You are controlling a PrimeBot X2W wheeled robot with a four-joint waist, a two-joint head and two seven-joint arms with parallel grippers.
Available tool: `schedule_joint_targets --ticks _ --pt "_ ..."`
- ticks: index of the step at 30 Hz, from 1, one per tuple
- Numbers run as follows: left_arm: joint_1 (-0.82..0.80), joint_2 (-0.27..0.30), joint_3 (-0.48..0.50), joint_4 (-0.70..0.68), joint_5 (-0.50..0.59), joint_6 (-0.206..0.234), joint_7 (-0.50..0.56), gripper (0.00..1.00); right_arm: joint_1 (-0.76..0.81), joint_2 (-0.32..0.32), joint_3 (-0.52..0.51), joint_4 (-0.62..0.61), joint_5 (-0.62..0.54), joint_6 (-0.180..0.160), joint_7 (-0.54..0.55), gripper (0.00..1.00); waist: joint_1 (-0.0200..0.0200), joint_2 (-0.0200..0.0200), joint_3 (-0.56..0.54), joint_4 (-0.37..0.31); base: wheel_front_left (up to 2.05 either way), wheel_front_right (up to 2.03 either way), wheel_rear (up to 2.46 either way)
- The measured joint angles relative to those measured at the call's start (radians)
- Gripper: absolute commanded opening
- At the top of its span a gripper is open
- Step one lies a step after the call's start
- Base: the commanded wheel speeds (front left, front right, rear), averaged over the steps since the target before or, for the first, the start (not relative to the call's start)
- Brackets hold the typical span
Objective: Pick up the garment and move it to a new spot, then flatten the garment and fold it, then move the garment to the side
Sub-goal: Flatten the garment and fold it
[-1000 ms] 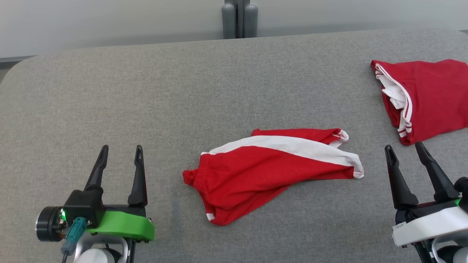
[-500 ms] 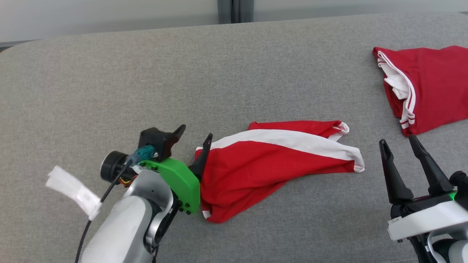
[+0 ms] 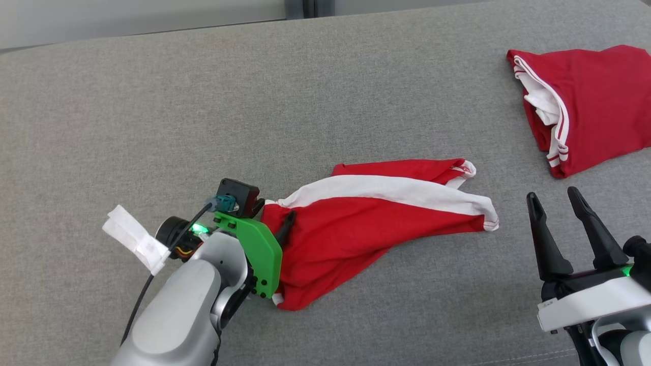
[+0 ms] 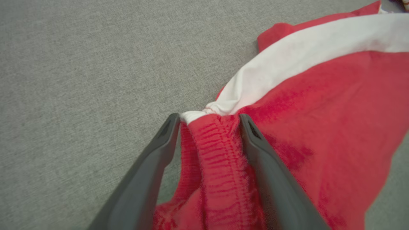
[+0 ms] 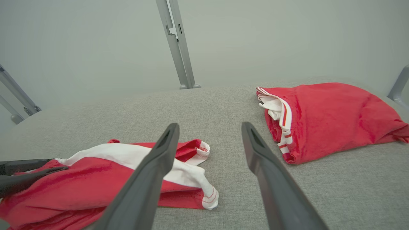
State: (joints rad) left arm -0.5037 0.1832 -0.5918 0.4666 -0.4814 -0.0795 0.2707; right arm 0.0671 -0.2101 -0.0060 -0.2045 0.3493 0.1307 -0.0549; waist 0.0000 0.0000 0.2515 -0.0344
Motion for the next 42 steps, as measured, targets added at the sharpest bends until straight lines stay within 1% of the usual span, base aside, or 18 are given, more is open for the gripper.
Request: schedule_joint_targets --ticks 1,2,7,12,14,17,25,26,27,31,34,37,39,42 --pt "-0.004 -0.002 0.0 0.007 0.0 -0.001 -0.01 0.15 -0.001 0.0 0.0 0.002 0.0 0.0 -0.001 1.0 0.0 0.0 0.001 0.001 0.0 0.0 0.0" --pt "-0.012 -0.002 -0.001 0.016 0.004 -0.005 -0.026 0.0 -0.003 -0.001 0.0 0.005 0.0 0.0 -0.001 1.0 0.0 0.0 0.003 0.002 0.0 0.0 0.0" --pt "-0.028 -0.005 0.005 0.022 0.008 -0.008 -0.096 0.0 -0.008 -0.014 0.002 0.037 0.002 0.0 0.0 1.0 0.0 0.0 0.004 0.005 0.0 0.0 0.0" --pt "-0.029 -0.004 0.013 0.002 0.009 0.005 -0.139 0.0 -0.001 -0.05 0.021 0.135 0.017 0.0 0.002 1.0 0.0 0.0 0.007 0.009 0.0 0.0 0.0" --pt "-0.029 -0.004 0.012 -0.011 0.009 0.009 -0.141 0.0 0.001 -0.058 0.035 0.179 0.024 0.0 0.0 1.0 0.0 0.0 0.012 0.012 0.0 0.0 0.0" --pt "-0.028 -0.003 0.01 -0.03 0.011 0.014 -0.147 0.0 -0.013 -0.066 0.067 0.248 0.041 0.0 -0.013 1.0 0.0 0.0 0.022 0.017 0.0 0.0 0.0" --pt "-0.023 -0.001 0.006 -0.077 0.017 0.028 -0.161 0.0 -0.142 -0.089 0.178 0.405 0.081 0.0 -0.07 1.0 0.0 0.0 0.048 0.038 0.0 0.0 0.0" --pt "-0.02 -0.001 0.007 -0.084 0.017 0.032 -0.171 0.0 -0.153 -0.092 0.184 0.425 0.083 0.0 -0.075 0.36 0.0 0.0 0.049 0.041 0.0 0.0 0.0" --pt "-0.015 0.002 0.009 -0.101 0.017 0.038 -0.186 0.0 -0.174 -0.099 0.198 0.448 0.091 0.0 -0.091 0.0 0.0 0.0 0.05 0.044 0.0 0.0 0.0" --pt "-0.004 0.006 0.018 -0.156 0.022 0.049 -0.234 0.0 -0.208 -0.121 0.205 0.455 0.098 0.0 -0.132 0.0 0.0 0.0 0.044 0.047 0.0 0.0 0.0" --pt "-0.004 0.017 0.027 -0.218 0.034 0.058 -0.269 0.0 -0.226 -0.144 0.188 0.404 0.093 0.0 -0.16 0.0 0.0 0.0 0.033 0.047 0.0 0.0 0.0" --pt "-0.006 0.028 0.041 -0.299 0.049 0.071 -0.3 0.0 -0.251 -0.167 0.146 0.314 0.071 0.0 -0.173 0.0 0.0 0.0 0.016 0.044 0.0 0.0 0.0" --pt "-0.014 0.037 0.054 -0.369 0.056 0.081 -0.316 0.0 -0.272 -0.188 0.108 0.227 0.049 0.0 -0.176 0.0 0.0 0.0 0.002 0.04 0.0 0.0 0.0" --pt "-0.044 0.056 0.076 -0.467 0.078 0.104 -0.33 0.0 -0.305 -0.218 0.055 0.098 0.012 0.0 -0.146 0.0 0.0 0.0 -0.022 0.036 0.0 0.0 0.0"
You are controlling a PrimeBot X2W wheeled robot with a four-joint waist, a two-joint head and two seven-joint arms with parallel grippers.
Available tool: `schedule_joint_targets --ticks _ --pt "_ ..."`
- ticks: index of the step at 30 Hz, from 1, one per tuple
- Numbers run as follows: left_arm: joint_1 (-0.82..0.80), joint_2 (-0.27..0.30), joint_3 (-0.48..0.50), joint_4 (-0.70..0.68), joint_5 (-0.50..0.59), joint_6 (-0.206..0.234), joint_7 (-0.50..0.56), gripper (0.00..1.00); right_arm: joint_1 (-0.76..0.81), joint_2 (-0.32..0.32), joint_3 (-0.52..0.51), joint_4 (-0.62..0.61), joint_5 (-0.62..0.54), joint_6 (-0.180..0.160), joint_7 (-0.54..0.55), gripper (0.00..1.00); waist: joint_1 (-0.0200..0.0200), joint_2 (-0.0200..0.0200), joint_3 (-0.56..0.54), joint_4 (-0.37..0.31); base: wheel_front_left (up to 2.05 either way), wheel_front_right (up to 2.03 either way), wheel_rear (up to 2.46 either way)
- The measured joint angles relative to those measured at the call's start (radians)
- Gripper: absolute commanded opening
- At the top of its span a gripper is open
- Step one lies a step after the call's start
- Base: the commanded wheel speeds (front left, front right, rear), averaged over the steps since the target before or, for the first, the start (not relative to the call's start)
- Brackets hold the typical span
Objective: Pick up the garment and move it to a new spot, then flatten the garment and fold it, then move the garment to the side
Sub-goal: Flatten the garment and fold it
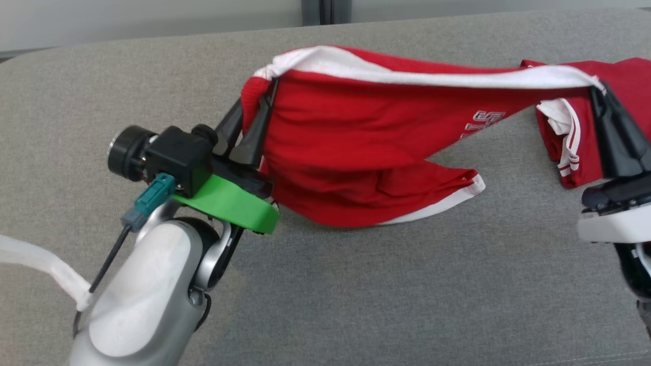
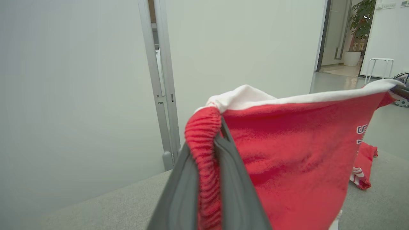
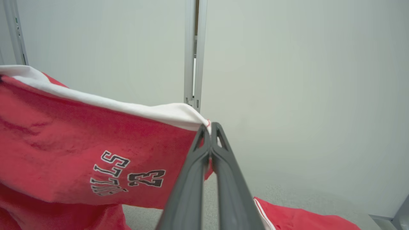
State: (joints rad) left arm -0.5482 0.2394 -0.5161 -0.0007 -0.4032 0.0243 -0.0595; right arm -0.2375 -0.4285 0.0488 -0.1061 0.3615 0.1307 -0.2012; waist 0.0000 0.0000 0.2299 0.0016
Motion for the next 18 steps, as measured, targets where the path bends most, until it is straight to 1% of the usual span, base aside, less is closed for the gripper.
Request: schedule_joint_targets --ticks 4,9,13,15,18 --pt "-0.053 0.022 0.034 -0.126 0.035 0.024 -0.004 0.0 -0.045 -0.035 -0.067 -0.164 -0.032 0.0 0.073 0.0 0.0 0.0 -0.031 -0.004 0.0 0.0 0.0" --pt "-0.137 0.038 0.073 -0.247 0.051 0.037 0.002 0.0 -0.115 -0.069 -0.136 -0.298 -0.037 0.0 0.162 0.0 0.0 0.0 -0.057 -0.005 0.0 0.0 0.0" --pt "-0.182 0.044 0.083 -0.281 0.052 0.038 0.032 0.0 -0.165 -0.09 -0.16 -0.332 -0.007 0.0 0.217 0.0 0.0 0.0 -0.061 -0.004 0.0 0.0 0.0" --pt "-0.202 0.042 0.084 -0.27 0.04 0.036 0.04 0.0 -0.189 -0.101 -0.154 -0.326 0.012 0.0 0.229 0.0 0.0 0.0 -0.055 -0.003 0.0 0.0 0.0" --pt "-0.245 0.026 0.09 -0.211 0.013 0.019 0.043 0.0 -0.244 -0.123 -0.128 -0.286 0.051 0.0 0.24 0.0 0.0 0.0 -0.037 -0.004 0.0 0.0 0.0"
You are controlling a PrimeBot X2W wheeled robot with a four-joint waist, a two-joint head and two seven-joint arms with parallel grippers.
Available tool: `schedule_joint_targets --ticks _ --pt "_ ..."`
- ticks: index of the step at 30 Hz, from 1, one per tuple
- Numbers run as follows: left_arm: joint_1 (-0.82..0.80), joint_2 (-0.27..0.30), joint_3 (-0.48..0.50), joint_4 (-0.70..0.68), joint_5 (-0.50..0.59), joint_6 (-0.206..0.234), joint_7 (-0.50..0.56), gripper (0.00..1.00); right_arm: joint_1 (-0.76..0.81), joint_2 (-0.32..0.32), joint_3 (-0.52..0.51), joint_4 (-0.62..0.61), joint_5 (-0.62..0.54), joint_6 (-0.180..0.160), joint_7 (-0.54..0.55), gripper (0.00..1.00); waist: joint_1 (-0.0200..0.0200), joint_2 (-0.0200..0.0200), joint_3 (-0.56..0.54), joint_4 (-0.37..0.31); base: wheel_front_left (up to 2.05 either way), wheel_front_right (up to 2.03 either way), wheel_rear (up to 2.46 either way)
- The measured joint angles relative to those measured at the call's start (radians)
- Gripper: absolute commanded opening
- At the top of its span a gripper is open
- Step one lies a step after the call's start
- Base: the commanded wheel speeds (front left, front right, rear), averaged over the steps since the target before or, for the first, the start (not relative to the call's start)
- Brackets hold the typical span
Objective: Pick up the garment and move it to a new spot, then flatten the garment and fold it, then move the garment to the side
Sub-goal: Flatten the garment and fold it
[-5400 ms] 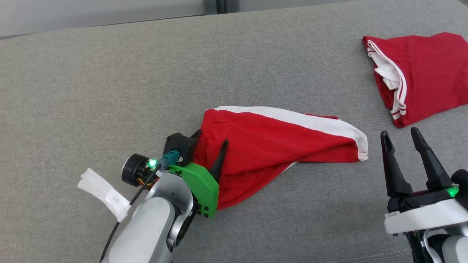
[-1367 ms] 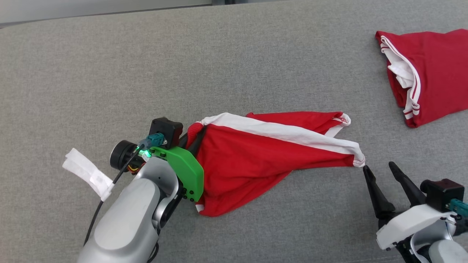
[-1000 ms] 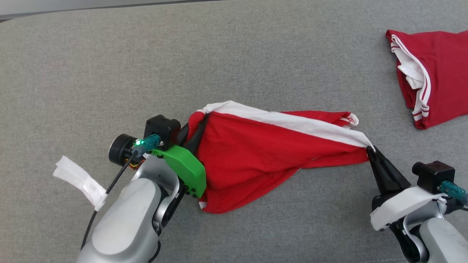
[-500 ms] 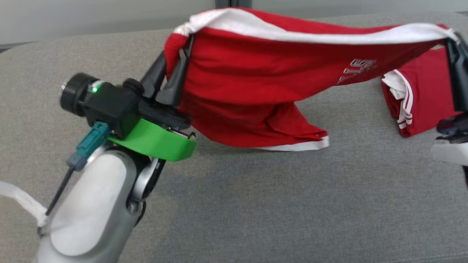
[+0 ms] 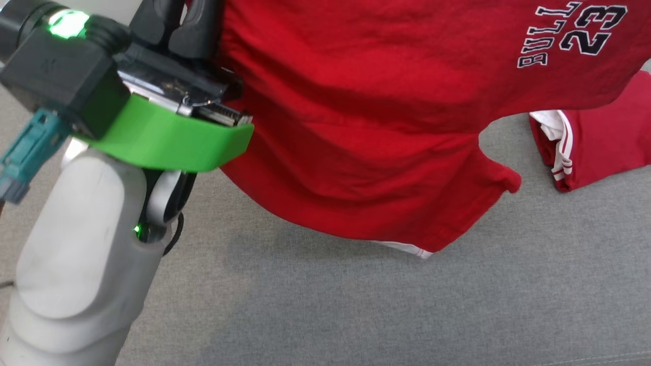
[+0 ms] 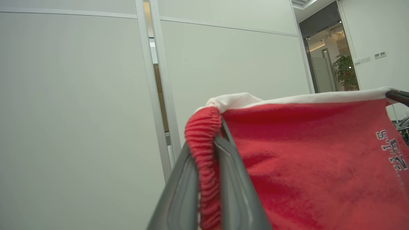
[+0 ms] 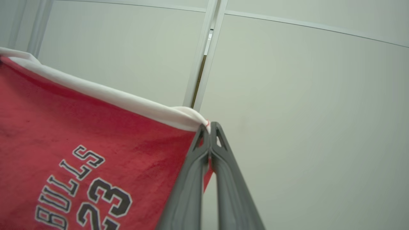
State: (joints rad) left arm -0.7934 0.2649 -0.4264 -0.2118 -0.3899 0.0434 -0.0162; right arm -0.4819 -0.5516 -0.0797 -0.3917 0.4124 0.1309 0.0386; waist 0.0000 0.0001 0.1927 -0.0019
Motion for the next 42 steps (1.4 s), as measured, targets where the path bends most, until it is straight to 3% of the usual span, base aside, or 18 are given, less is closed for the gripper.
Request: schedule_joint_targets --ticks 5,12,19,26,30,35,42 --pt "-0.102 -0.051 0.012 0.185 -0.034 -0.02 -0.04 0.0 -0.127 -0.026 0.073 0.122 0.05 0.0 -0.006 0.0 0.0 0.0 0.047 0.002 0.0 0.0 0.0" --pt "-0.331 -0.136 0.037 0.605 -0.043 -0.067 -0.187 0.0 -0.427 0.004 0.217 0.39 0.101 0.0 -0.051 0.0 0.0001 0.0 0.132 0.003 0.0 0.0 0.0" --pt "-0.5 -0.178 0.121 0.951 -0.076 -0.077 -0.242 0.0 -0.716 0.16 0.323 0.729 0.125 0.001 -0.131 0.0 0.0 -0.0001 0.182 -0.03 0.0 0.0 0.0" --pt "-0.424 -0.198 0.203 1.137 -0.08 -0.057 -0.248 0.0 -0.743 0.321 0.444 1.039 0.146 0.001 -0.24 0.0 0.0 0.0 0.209 -0.073 0.0 0.0 0.0" --pt "-0.335 -0.209 0.234 1.159 -0.073 -0.058 -0.248 0.0 -0.695 0.363 0.532 1.147 0.177 0.001 -0.275 0.0 0.0001 -0.0001 0.236 -0.081 0.0 0.0 0.0" --pt "-0.197 -0.215 0.234 1.077 -0.058 -0.092 -0.248 0.0 -0.572 0.353 0.593 1.162 0.24 0.0 -0.296 0.0 0.0001 0.0 0.251 -0.07 0.0 0.0 0.0" --pt "0.09 -0.216 0.173 0.763 -0.083 -0.113 -0.248 0.0 -0.254 0.295 0.5 0.904 0.251 0.0 -0.3 0.0 0.0001 0.0 0.231 -0.044 0.0 0.0 0.0"
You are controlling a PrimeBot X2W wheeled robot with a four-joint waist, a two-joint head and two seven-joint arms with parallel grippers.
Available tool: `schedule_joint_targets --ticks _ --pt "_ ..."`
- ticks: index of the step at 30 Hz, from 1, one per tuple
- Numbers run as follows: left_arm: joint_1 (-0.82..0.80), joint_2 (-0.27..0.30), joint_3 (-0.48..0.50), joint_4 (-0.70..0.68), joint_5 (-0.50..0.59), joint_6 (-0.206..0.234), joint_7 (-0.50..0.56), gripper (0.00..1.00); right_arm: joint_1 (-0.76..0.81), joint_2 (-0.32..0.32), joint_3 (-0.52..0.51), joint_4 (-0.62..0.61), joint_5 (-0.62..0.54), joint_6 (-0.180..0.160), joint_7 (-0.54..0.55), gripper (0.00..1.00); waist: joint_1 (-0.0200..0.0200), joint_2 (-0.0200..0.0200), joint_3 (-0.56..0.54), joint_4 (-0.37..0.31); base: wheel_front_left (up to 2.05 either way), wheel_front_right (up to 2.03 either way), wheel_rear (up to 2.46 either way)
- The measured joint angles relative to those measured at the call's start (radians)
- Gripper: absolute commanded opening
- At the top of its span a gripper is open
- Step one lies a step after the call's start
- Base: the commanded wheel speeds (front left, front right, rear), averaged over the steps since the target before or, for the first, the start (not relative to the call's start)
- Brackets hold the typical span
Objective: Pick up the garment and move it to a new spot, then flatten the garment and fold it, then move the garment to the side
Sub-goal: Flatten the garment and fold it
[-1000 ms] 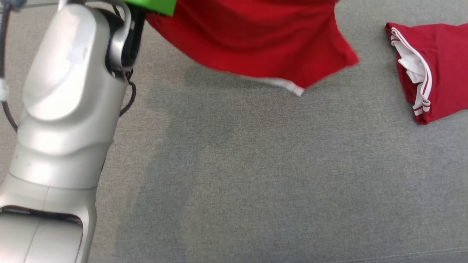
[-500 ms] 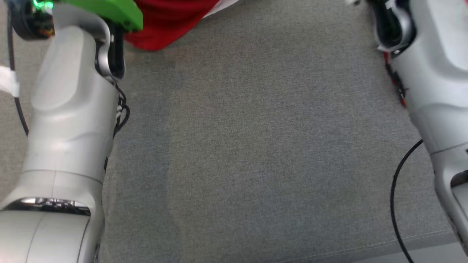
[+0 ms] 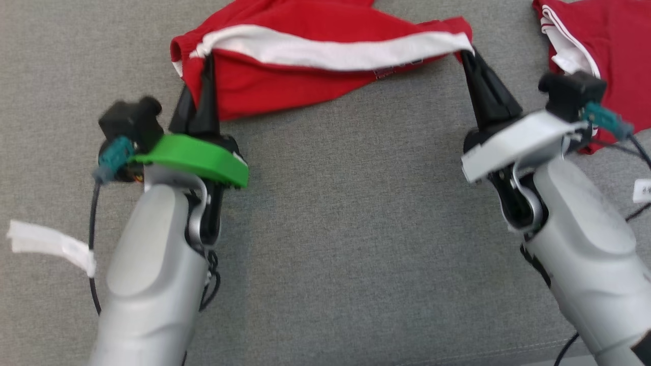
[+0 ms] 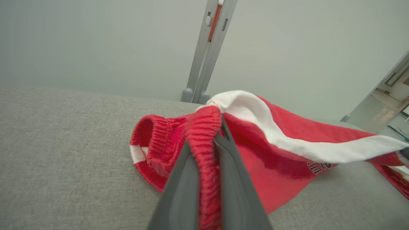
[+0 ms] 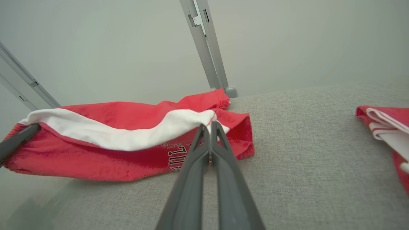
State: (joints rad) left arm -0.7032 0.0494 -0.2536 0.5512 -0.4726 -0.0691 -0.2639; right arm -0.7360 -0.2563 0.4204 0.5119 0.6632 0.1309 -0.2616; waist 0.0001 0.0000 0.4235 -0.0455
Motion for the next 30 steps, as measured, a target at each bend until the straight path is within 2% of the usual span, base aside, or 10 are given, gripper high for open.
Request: schedule_joint_targets --ticks 8,16,19,24,30 --pt "0.354 0.0 -0.035 -0.305 0.067 0.005 0.0 0.0 0.417 -0.026 -0.141 -0.314 -0.076 0.0 0.0 0.0 -0.0001 0.0 -0.073 0.009 0.0 0.0 0.0" --pt "0.598 0.0 -0.056 -0.467 0.112 0.013 0.0 0.0 0.741 -0.017 -0.266 -0.543 -0.142 0.0 0.002 0.0 -0.0001 0.0 -0.163 0.009 0.0 0.0 0.0" --pt "0.662 0.0 -0.063 -0.522 0.123 0.019 0.0 0.0 0.832 -0.002 -0.309 -0.621 -0.166 0.0 0.034 0.0 -0.0001 0.0 -0.193 0.009 0.0 0.0 0.0" --pt "0.72 0.0 -0.091 -0.564 0.127 0.027 0.0 0.0 0.903 0.014 -0.367 -0.7 -0.184 0.0 0.094 0.0 -0.0001 0.0 -0.225 0.009 0.0 0.0 0.0" --pt "0.704 0.0 -0.115 -0.55 0.114 0.03 0.0 0.0 0.845 -0.019 -0.39 -0.72 -0.19 0.0 0.141 0.0 -0.0001 0.0 -0.205 0.019 0.0 0.0 0.0"
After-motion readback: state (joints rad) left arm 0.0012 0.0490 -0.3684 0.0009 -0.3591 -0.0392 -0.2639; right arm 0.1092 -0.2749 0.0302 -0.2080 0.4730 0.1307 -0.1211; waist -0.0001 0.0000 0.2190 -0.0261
